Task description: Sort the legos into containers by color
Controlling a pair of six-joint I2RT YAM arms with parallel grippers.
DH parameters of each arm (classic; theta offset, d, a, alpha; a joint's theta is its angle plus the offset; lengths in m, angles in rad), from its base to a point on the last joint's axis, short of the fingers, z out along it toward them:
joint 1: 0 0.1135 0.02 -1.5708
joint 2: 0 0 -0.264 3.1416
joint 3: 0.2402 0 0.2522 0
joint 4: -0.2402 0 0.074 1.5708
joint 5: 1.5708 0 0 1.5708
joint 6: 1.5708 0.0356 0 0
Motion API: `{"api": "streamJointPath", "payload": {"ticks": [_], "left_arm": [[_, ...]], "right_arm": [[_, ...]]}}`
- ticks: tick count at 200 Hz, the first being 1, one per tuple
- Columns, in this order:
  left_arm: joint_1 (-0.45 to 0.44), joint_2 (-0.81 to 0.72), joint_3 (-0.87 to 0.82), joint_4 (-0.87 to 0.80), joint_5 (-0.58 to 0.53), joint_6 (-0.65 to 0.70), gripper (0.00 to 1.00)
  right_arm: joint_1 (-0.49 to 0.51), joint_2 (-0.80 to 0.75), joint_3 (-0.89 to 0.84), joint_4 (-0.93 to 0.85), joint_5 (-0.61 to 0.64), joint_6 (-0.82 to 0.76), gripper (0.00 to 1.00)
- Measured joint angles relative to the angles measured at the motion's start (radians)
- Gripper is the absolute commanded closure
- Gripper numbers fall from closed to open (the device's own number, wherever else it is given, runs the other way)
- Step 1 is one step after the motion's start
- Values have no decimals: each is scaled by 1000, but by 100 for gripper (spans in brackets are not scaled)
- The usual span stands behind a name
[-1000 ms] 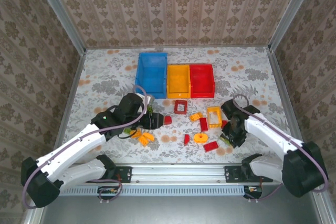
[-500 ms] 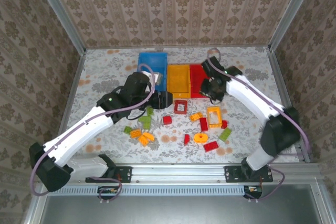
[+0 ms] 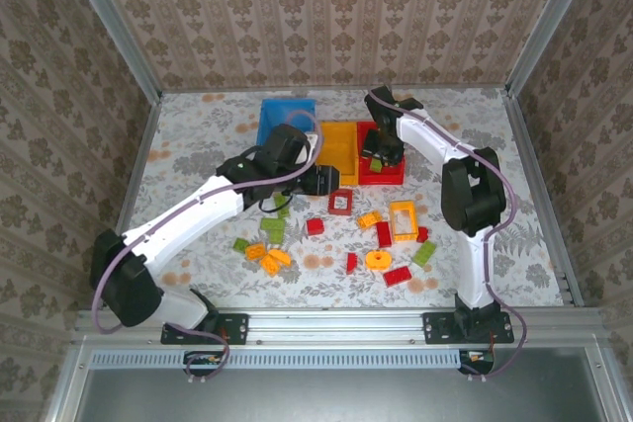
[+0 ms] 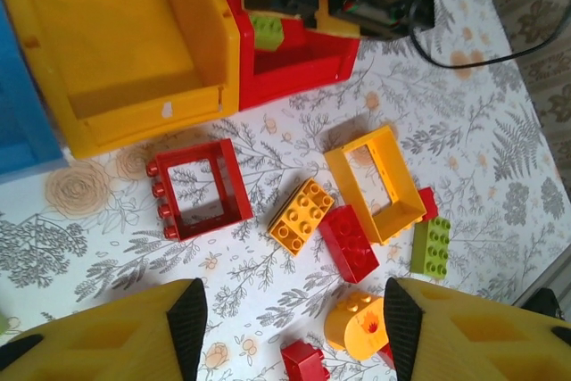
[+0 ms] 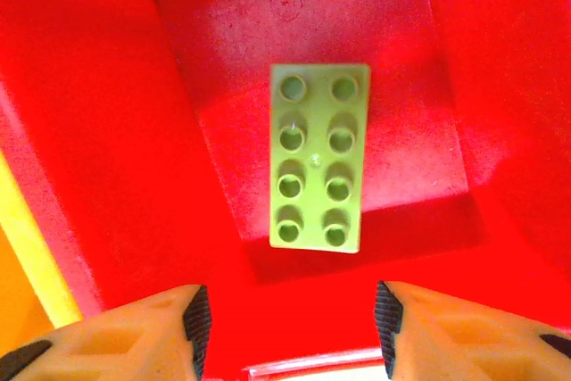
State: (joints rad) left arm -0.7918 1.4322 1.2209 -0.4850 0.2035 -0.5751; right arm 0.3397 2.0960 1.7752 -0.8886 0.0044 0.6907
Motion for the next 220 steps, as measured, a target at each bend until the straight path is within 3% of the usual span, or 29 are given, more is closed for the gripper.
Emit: {"api": "streamJointPath", "payload": {"ticks": [39,95,135,161,220], "left_arm": [[-28,127,52,18,39,-10,49],[-133,503,382,-25,80,-84,49],[-172,725,556,-106,119,-185,50],[-176,796,590,-130,143,-243,51],[-181,891,710,-193,148,-310,69]], "right_arm": [[3,-144,-34,-8,48,-4,46],[-56,-769,-420,37,169,0,47],[-68,-1147,-711,35,183,0,44],[-68,-1260,-779,16,168,0,45],[-68,-1306,-859,-16,100,4,45]]}}
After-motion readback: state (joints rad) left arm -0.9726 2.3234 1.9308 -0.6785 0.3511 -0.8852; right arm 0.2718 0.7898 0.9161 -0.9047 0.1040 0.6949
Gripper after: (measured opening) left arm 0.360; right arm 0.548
